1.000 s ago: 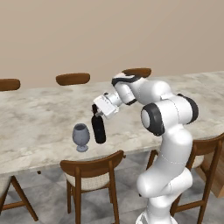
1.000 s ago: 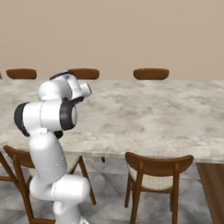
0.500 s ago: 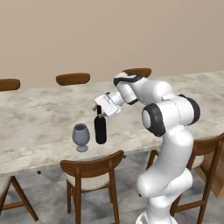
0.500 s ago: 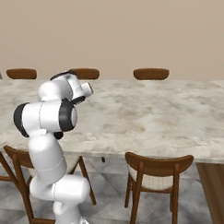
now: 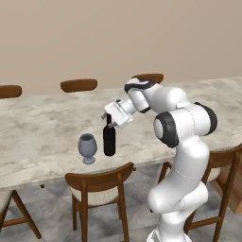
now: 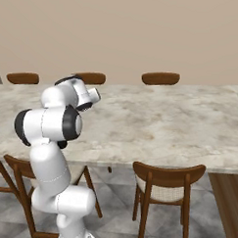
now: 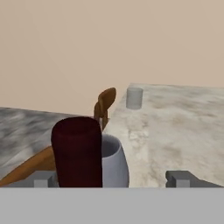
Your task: There is a wine glass and glass cup on the dining counter. Place the wine bottle next to the wine glass and the juice bottle next to the glass cup.
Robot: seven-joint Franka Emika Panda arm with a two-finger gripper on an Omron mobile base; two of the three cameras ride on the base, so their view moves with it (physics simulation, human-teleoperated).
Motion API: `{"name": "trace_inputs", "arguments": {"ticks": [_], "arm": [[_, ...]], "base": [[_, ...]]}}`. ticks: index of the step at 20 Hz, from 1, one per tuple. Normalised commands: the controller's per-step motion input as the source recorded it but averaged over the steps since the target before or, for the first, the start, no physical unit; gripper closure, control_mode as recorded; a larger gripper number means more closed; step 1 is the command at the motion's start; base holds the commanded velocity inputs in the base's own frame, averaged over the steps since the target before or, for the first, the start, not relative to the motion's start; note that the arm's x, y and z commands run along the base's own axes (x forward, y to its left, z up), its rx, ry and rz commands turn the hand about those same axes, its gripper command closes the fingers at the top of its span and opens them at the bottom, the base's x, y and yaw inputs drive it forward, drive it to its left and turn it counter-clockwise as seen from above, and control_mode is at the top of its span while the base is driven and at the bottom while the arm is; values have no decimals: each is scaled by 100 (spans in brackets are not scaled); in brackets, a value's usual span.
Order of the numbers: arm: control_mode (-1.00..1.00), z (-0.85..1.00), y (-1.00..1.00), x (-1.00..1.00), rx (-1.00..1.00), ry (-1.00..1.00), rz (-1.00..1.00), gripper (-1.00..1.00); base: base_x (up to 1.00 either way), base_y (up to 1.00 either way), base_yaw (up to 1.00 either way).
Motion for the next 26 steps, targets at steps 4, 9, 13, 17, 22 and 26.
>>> {"name": "trace_inputs", "arguments": {"ticks": [4,9,13,17,22,26], "arm": [[-100,0,-3,0,0,0,0,-100],[-100,0,-3,0,0,0,0,-100],[-100,-4,-8,0,0,0,0,-100],[-100,-2,-14,0,0,0,0,-100],[-100,-6,-16,0,0,0,0,-100],[-100,2,-24,-2,0,0,0,-100]], "base": [[0,0,0],[0,0,0],[0,0,0],[0,0,0],[0,0,0],[0,0,0]]}}
